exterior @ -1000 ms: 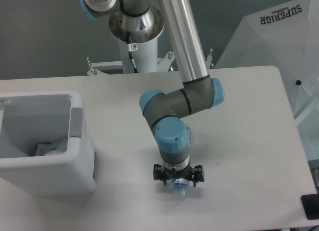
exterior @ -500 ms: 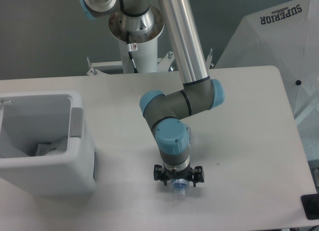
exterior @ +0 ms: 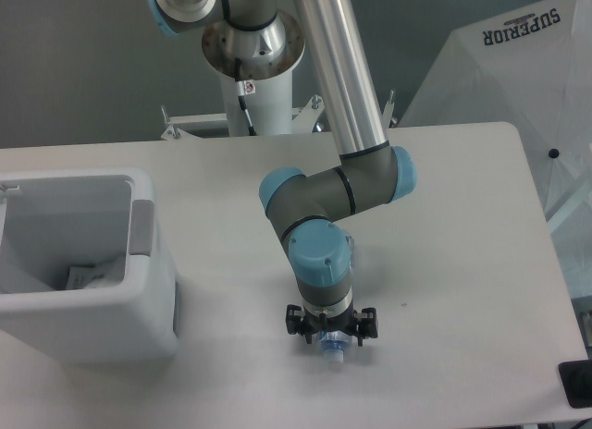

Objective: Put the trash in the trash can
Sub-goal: 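Lower the gripper and close it around the bottle's cap end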

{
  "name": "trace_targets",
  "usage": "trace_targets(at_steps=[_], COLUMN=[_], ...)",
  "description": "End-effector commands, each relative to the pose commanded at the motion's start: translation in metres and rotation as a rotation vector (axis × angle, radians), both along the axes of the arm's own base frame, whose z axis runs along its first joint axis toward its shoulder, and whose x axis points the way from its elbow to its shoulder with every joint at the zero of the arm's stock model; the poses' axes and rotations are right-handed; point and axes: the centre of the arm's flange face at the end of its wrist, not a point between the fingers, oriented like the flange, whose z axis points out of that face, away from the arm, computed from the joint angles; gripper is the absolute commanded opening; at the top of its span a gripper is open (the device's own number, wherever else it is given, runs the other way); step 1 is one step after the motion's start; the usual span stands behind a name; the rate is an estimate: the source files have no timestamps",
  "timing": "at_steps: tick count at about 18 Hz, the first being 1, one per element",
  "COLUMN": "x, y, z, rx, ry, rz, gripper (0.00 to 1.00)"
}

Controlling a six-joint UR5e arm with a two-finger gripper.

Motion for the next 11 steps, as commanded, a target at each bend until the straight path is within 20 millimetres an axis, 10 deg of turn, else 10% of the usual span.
trace_targets(at_steps=[11], x=[-0.0001], y=[-0.0001], z=[0.0000], rx=[-0.001], ry=[0.001], rz=[0.003], gripper=[0.70])
